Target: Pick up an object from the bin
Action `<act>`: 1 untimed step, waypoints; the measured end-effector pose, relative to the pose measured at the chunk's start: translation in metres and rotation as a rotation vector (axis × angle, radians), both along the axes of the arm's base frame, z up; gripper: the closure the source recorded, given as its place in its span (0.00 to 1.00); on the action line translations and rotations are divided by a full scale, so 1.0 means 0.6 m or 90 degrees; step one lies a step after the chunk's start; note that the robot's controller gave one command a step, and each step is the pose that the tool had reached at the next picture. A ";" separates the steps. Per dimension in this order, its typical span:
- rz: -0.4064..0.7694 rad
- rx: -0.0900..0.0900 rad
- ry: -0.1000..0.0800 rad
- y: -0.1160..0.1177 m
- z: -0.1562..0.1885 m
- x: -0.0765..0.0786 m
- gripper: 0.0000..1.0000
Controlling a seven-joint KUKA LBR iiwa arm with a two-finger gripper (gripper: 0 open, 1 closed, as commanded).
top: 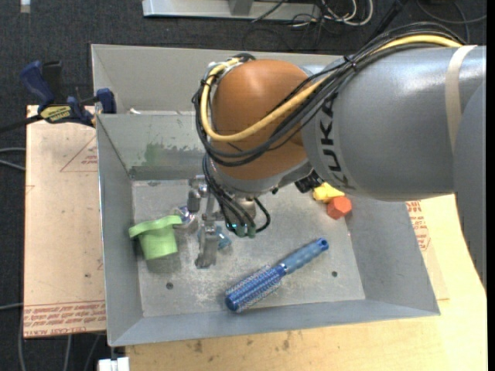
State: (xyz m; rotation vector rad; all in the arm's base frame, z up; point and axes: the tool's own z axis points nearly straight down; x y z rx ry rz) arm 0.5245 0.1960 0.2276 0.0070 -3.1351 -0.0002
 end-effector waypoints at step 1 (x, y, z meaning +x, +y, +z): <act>-0.195 -0.001 -0.002 0.043 -0.154 0.063 0.00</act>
Offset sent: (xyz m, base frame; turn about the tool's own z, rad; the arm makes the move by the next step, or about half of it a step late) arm 0.0387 0.0254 -0.0897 0.3096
